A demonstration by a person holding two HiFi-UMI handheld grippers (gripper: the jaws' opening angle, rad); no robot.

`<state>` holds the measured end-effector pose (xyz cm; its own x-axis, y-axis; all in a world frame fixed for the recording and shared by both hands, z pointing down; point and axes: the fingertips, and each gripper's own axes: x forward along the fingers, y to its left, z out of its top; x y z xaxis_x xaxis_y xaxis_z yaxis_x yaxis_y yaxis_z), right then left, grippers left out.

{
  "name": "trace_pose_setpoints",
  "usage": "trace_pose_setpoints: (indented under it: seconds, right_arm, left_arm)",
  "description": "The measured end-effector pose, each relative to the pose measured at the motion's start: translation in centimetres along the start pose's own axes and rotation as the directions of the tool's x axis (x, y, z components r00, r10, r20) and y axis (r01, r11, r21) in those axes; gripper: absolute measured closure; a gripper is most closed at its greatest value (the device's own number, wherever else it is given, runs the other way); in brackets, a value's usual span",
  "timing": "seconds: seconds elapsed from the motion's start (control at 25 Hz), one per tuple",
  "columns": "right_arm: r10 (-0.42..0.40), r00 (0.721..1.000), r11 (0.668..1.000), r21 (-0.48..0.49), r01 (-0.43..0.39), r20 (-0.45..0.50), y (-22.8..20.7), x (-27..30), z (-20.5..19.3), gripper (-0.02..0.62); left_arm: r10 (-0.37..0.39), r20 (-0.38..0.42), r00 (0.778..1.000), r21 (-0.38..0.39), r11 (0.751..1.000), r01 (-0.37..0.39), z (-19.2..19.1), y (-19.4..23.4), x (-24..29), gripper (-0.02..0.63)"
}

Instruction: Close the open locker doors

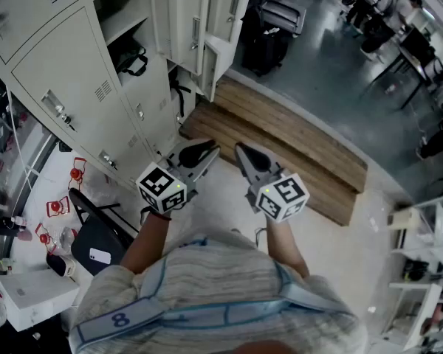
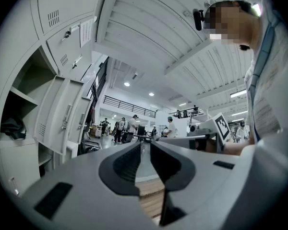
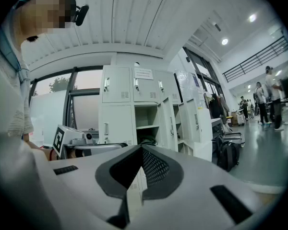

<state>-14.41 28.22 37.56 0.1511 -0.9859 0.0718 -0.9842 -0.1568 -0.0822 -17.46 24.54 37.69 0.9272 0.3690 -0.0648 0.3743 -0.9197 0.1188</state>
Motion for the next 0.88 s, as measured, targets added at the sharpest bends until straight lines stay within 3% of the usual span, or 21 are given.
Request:
trace_pose_setpoints:
  seconds: [0.88]
  right_arm:
    - [0.007, 1.0, 1.0, 0.023, -0.007, 0.004, -0.14, 0.72, -0.39, 0.594]
  left_arm:
    - [0.001, -0.004, 1.0, -0.001, 1.0, -0.001, -0.16, 0.61, 0.21, 0.545]
